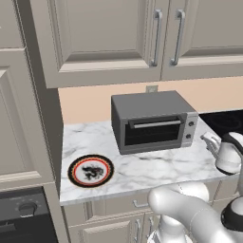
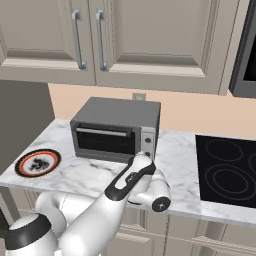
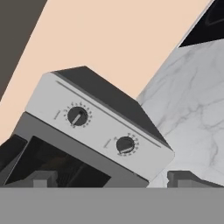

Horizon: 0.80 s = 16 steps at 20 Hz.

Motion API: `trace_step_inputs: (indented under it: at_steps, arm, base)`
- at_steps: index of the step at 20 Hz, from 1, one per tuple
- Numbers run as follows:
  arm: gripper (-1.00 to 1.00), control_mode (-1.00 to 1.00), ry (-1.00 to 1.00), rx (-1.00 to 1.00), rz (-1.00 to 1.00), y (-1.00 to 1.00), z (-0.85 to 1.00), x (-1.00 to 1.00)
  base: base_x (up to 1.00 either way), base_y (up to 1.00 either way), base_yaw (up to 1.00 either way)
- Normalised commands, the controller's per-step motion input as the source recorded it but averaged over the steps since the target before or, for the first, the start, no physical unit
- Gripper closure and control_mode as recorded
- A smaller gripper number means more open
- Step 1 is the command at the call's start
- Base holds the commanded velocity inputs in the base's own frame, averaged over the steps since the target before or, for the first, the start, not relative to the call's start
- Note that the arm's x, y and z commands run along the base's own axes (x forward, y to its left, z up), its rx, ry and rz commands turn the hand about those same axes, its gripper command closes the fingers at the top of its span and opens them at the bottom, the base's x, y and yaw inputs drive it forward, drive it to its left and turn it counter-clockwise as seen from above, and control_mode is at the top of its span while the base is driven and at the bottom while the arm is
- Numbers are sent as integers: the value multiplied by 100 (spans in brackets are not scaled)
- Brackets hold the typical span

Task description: Pull the toaster oven rack outwards. Pick up the baguette from the plate and place it on the toaster oven rack. Close the toaster oven door fully and set the temperature to the lowest setting.

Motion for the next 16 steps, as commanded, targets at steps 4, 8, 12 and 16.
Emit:
trace_step_inputs:
  at_steps: [4, 8, 12, 16]
  arm:
    - [-100, -100, 0, 0, 0, 0, 0, 0]
    - [-100, -100, 0, 0, 0, 0, 0, 2]
    - [-100, -100, 0, 0, -2, 0, 0, 8]
    - [-100, -100, 0, 0, -3, 0, 0, 9]
  base:
    - [0, 0, 0]
    - [0, 0, 0]
    - [0, 0, 0]
    - [0, 0, 0]
